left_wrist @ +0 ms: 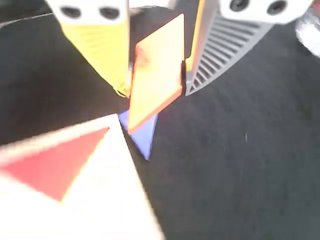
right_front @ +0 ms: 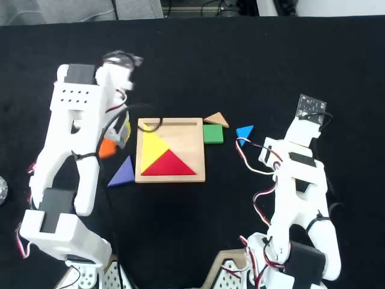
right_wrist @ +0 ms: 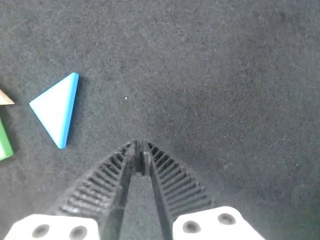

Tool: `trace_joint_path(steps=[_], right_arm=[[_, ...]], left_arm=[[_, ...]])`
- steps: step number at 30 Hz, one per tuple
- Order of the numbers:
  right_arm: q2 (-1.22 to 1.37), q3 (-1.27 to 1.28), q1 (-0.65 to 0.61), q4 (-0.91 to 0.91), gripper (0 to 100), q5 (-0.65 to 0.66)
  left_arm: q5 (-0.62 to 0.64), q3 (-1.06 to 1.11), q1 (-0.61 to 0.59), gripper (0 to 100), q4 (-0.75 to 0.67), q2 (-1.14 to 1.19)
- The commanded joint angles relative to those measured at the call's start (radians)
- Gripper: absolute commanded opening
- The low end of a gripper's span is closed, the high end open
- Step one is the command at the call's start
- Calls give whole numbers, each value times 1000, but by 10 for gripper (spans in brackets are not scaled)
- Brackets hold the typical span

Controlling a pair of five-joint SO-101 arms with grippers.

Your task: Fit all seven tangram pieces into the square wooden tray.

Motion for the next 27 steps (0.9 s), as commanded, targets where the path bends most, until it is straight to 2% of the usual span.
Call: trace_joint_path(steps=[1,6,9,15,18,22,27], right_arm=[[-42,-56,-21,-17,15,-3],[-42,-56,-21,-17,15,-3],[-42,-56,-21,-17,15,-3],[-42,-56,-21,-17,15,-3],[-42,-56,-21,-17,15,-3],[-42,-56,-21,-17,15,-3],[-42,-56,-23,-17,15,-3]], left_arm=[[385,12,-58,61,-37,-17],[408,53,-145,64,-192,17],[336,113,-148,74,-288,31],[315,229,-174,212,-499,75],[319,240,-203,220,-526,84],[321,237,-220,220,-493,43],[322,265,-153,220,-460,5]])
